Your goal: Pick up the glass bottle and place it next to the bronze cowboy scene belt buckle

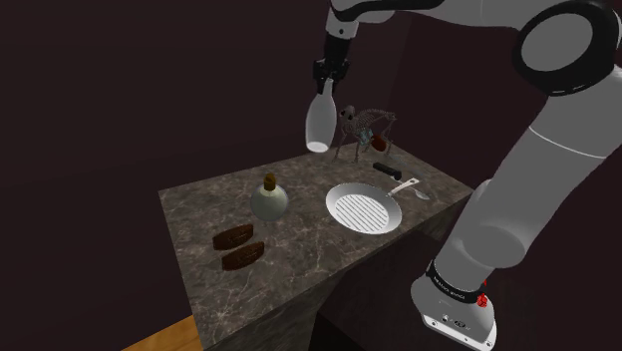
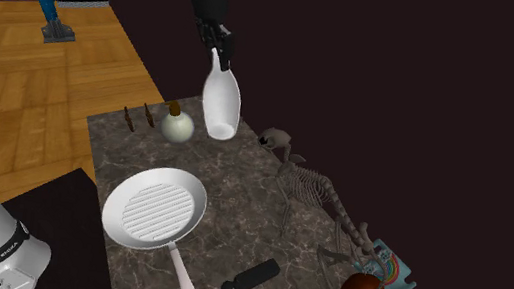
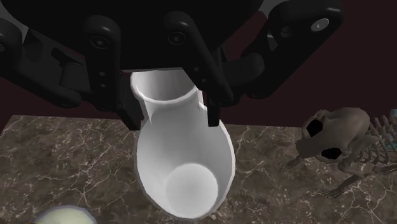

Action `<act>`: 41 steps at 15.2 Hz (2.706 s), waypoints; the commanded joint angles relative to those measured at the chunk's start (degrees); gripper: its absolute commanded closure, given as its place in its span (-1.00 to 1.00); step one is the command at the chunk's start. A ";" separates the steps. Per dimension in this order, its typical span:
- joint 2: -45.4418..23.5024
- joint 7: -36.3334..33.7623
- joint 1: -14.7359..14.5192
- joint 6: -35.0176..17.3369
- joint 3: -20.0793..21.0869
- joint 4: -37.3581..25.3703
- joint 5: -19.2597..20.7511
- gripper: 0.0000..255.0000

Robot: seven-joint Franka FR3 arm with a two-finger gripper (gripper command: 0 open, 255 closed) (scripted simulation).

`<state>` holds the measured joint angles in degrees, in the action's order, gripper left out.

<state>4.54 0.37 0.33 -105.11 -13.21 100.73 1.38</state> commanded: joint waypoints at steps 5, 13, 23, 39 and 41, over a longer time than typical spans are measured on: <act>7.92 -7.37 -2.71 3.02 4.29 4.98 2.03 1.00; 15.78 -17.05 -5.94 8.47 11.02 7.88 2.31 1.00; 20.38 -29.31 -9.79 16.31 20.27 5.31 0.29 1.00; 19.81 -45.03 -13.90 21.88 32.23 -0.37 -2.65 1.00; 20.62 -44.99 -14.03 20.32 32.16 1.97 -2.86 1.00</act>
<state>24.61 -44.65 -13.63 -84.01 19.02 101.44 -1.34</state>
